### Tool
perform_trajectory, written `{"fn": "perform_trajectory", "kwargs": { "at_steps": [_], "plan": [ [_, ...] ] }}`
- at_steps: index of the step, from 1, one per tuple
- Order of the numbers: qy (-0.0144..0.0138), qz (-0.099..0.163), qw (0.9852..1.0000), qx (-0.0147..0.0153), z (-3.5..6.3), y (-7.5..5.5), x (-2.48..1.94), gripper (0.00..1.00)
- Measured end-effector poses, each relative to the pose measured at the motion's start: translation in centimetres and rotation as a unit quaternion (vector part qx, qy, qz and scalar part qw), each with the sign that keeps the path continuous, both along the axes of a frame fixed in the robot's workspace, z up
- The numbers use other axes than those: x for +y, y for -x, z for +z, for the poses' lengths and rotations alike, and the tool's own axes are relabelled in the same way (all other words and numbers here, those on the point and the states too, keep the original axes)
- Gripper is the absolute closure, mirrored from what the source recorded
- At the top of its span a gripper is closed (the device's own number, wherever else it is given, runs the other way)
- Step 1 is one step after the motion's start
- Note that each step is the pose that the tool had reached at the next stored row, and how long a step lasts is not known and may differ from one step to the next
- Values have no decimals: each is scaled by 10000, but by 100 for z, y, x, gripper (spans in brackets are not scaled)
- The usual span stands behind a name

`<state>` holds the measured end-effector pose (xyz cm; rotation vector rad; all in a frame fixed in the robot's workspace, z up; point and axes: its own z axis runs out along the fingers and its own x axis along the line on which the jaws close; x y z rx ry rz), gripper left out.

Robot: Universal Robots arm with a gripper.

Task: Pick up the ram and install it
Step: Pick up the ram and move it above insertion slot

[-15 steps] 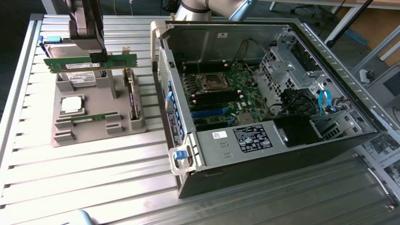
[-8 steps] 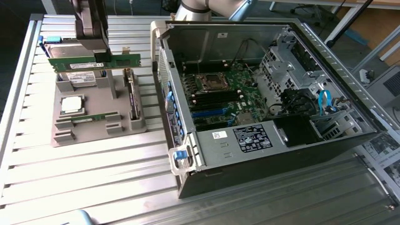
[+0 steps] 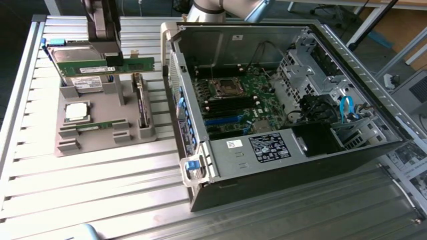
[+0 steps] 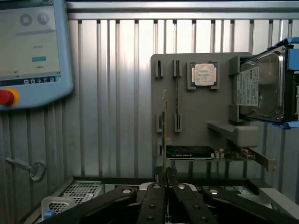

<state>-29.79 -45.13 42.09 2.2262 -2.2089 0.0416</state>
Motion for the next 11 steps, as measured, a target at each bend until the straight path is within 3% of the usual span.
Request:
{"fn": "perform_trajectory", "kwargs": {
  "at_steps": [11],
  "plan": [
    [3, 0, 10000, 0, 0, -101, 0, 88]
  ]
}}
